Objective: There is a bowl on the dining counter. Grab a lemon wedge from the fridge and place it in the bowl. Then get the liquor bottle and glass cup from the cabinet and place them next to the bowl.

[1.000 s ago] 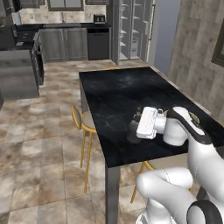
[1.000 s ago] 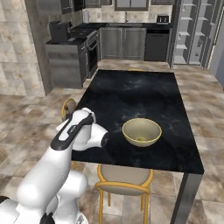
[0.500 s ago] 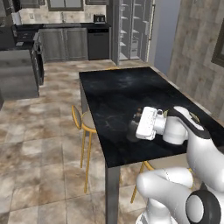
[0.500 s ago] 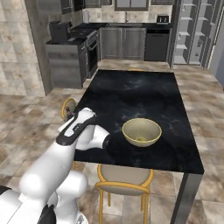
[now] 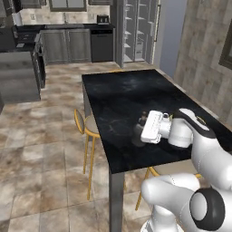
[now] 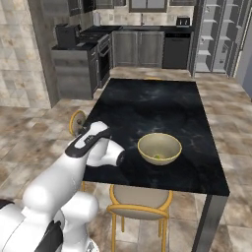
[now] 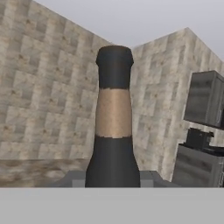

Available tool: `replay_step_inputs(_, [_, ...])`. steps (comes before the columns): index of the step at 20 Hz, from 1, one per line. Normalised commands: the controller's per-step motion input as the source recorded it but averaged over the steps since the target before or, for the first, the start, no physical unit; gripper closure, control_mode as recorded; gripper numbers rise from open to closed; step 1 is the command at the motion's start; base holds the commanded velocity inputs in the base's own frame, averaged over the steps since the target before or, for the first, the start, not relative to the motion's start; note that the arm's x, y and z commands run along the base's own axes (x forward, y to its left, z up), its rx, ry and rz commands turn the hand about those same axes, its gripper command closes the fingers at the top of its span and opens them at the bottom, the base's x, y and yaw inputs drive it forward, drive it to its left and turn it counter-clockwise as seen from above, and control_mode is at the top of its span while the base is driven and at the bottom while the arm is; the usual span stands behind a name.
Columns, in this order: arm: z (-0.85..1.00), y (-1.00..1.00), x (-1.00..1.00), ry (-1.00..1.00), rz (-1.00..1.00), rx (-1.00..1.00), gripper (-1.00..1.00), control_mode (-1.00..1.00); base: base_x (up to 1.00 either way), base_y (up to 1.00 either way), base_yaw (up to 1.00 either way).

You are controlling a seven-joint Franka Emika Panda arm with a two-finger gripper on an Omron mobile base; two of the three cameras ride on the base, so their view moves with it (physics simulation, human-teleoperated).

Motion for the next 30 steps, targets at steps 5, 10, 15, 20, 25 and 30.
replay_step_inputs(5, [-0.13, -0.03, 0.00, 0.01, -0.01, 0.00, 1.00, -1.00, 0.00, 0.00, 0.00])
replay_step_inputs(10, [-0.11, -0.01, 0.00, 0.00, 0.00, 0.00, 1.00, -1.00, 0.00, 0.00, 0.00])
replay_step_inputs(15, [-0.09, -0.04, 0.04, 0.00, 0.00, 0.00, 1.00, -1.00, 0.00, 0.00, 0.00])
replay_step_inputs(20, [-0.11, -0.06, 0.12, 0.00, 0.00, 0.00, 1.00, -1.00, 0.00, 0.00, 0.00])
replay_step_inputs(25, [-0.11, -0.09, 0.20, 0.00, 0.00, 0.00, 1.00, -1.00, 0.00, 0.00, 0.00])
replay_step_inputs(30, [-0.13, -0.08, 0.23, 0.00, 0.00, 0.00, 1.00, -1.00, 0.00, 0.00, 0.00])
